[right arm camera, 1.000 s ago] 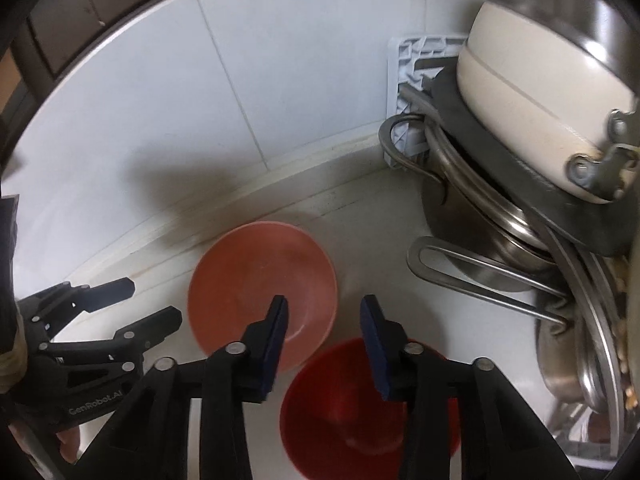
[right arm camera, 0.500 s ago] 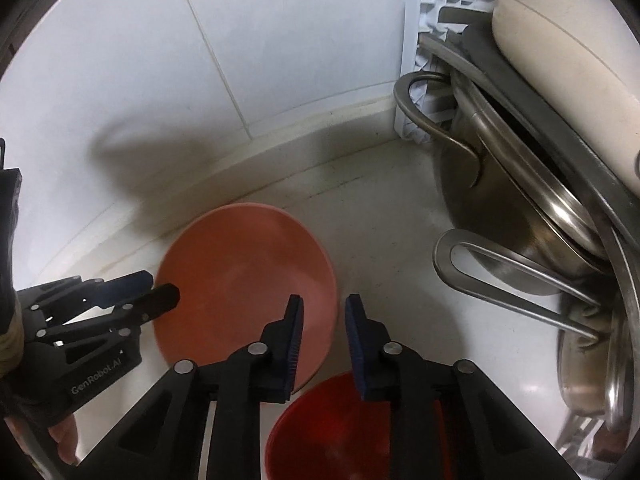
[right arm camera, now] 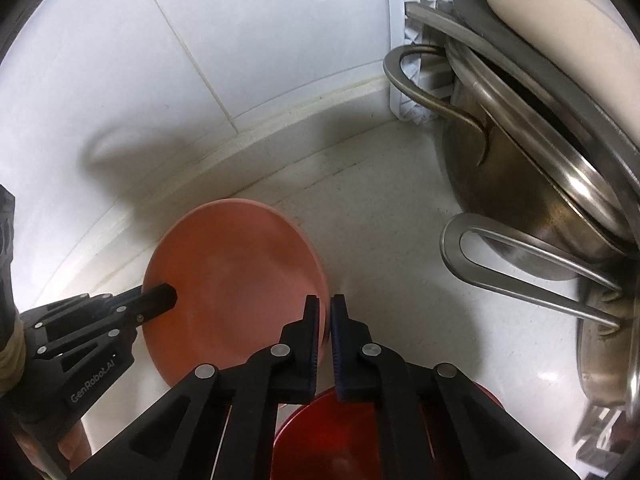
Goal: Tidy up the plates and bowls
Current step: 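Lower both grippers onto the pink bowl rim and close, then lift the pink bowl with both grippers and carry it toward the white bowl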
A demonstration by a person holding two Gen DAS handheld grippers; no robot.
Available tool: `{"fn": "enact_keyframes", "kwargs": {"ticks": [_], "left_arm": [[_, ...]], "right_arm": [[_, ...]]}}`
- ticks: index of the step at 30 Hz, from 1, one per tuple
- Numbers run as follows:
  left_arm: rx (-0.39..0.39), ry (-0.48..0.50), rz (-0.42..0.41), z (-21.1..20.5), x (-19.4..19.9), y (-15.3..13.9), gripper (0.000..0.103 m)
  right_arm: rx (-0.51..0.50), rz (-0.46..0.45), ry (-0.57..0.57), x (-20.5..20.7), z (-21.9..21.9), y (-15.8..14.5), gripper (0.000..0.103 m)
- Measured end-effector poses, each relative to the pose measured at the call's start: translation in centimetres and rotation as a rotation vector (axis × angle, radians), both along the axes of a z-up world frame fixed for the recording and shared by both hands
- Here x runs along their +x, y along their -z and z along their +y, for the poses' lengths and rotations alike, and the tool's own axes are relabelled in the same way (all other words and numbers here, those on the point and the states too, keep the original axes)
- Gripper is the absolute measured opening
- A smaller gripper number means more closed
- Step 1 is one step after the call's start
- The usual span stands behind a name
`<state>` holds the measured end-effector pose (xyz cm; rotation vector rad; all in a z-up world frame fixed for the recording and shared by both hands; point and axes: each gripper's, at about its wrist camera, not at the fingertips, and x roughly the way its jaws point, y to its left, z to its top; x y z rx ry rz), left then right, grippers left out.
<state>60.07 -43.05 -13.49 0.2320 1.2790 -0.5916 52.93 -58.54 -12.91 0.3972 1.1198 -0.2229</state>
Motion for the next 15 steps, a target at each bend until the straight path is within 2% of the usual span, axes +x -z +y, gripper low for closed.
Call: {"fn": "enact_keyframes", "kwargs": {"ticks": [8,15], "left_arm": [[-0.001,-0.008,-0.007,1.0,-0.6,-2.0,0.008],[-0.005,0.011,-0.024,3.1,-3.5,-5.1,0.008]], "right_arm": [[-0.004,-0.022,0.002,-0.8,0.9,-2.3,0.007],[-0.008,-0.041,-0.007,-3.1,2.1,-4.9,0.007]]}}
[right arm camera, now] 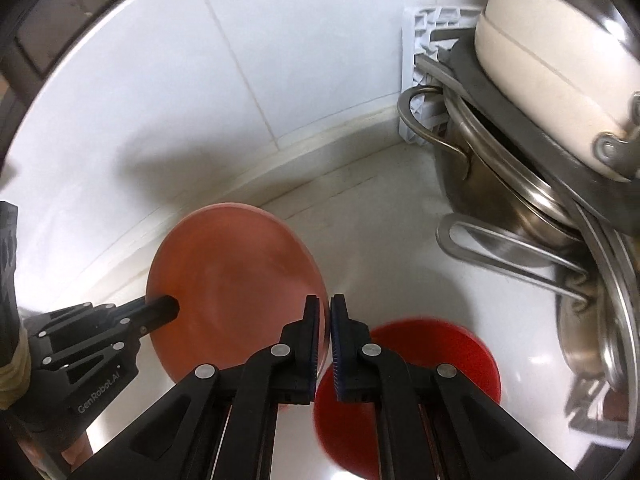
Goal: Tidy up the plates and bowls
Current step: 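Lift the pink bowl with both grippers and carry it toward the white bowl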
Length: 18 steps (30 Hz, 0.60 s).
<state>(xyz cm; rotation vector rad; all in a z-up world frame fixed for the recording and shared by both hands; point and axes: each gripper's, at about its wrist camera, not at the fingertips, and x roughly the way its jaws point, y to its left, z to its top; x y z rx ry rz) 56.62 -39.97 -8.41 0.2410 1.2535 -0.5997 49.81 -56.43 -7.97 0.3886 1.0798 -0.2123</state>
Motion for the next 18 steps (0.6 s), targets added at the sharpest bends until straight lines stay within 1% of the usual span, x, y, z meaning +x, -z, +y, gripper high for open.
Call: {"fn": "enact_keyframes", "kwargs": {"ticks": [6,8,12,18], "left_arm": [[-0.022,0.006,-0.013,2.3,-3.1,-2.2,0.008],[-0.03,-0.002,-0.008,2.9,-4.0,-2.4,0.008],[-0.048,-0.028,0.001,4.6,-6.2,-3.0,0.008],[-0.056,-0.026,0.022,6.7,-9.5,-3.5,0.008]], "right_arm": [[-0.026,-0.017,-0.018,-3.1,2.1,-2.2,0.007],[-0.034,-0.02,-0.028,-4.2,3.0,-2.7,0.007],[-0.045,-0.027,-0.036,-6.2,5.0,-3.1,0.007],[-0.063,-0.031,-0.052,-9.8,7.5,-3.8,0.007]]}}
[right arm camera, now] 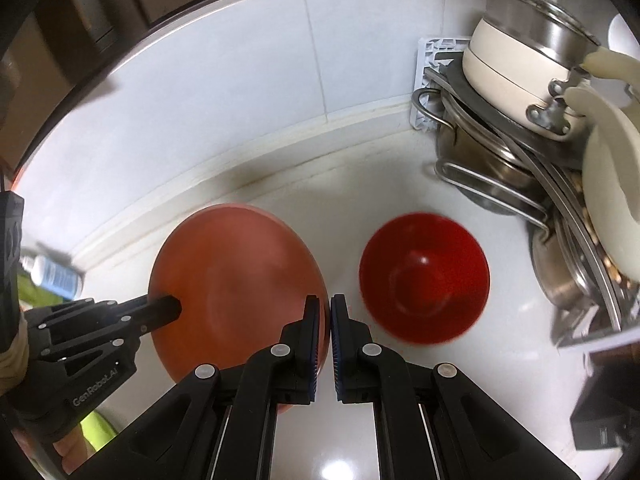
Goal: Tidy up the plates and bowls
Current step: 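Lift the pink bowl with both grippers and carry it toward the white bowl, then lower the pink bowl into the white bowl with both grippers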
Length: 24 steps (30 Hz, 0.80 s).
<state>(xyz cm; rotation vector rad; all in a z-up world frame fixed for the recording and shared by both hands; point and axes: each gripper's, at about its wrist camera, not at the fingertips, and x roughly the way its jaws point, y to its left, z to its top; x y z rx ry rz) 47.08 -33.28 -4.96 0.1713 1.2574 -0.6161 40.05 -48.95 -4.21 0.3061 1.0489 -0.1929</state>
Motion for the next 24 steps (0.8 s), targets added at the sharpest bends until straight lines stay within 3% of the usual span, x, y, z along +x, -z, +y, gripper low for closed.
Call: {"fn": "enact_keyframes", "kwargs": {"ticks": [10,24], "left_arm": [[-0.03,-0.018,-0.008,4.0,-4.6,-1.1,0.008],[-0.038,0.05,0.006,8.0,-10.2,-2.4,0.009]], "right_arm": [[0.018,0.013,-0.013,-4.2,3.1,0.2,0.007],[0.024,0.024,0.035,-10.4,7.6,-0.2,0.008]]}}
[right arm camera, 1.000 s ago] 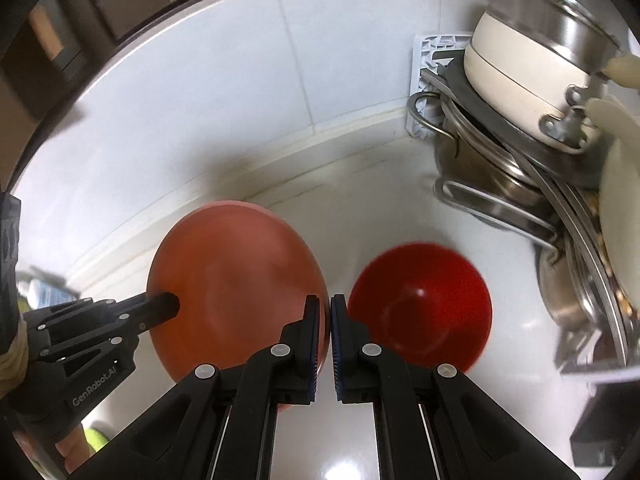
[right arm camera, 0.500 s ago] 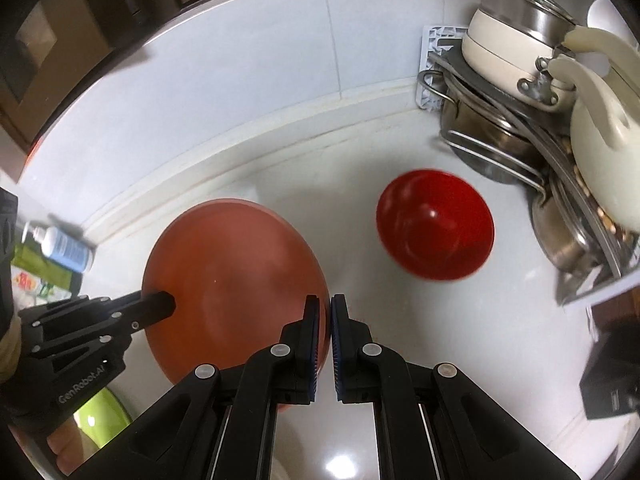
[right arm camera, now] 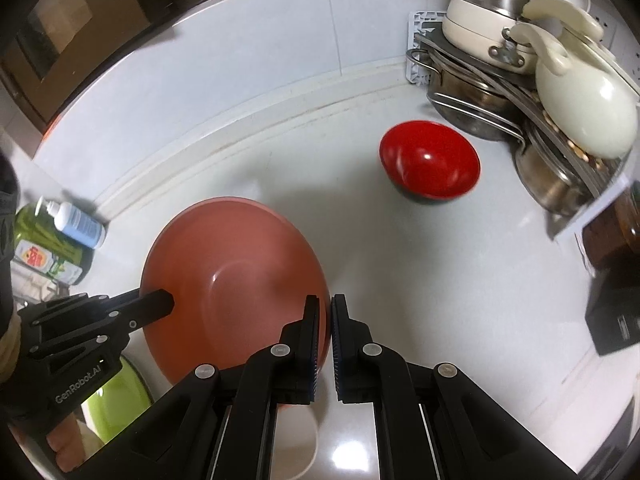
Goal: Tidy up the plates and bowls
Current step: 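Lower the pink bowl into the white bowl with both grippers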
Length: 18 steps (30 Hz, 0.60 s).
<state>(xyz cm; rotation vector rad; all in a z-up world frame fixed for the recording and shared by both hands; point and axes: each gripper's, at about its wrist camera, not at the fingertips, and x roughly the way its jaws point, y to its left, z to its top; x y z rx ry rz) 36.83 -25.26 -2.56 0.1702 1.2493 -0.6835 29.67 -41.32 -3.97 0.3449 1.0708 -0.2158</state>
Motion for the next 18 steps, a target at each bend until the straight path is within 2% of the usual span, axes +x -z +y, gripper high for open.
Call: {"fn": "enact_keyframes", "kwargs": {"ticks": [7,18], "left_arm": [[0.009,0.047,0.028,1.3,-2.5,0.3,0.011],[0.043,0.083,0.071,3.1,-5.6,1.7,0.014]], "right_arm": [[-0.008,0.012,0.018,-3.1,2.0,0.0,0.008],[0.025,0.055,0.022,-6.0,3.5,2.1,0.009]]}}
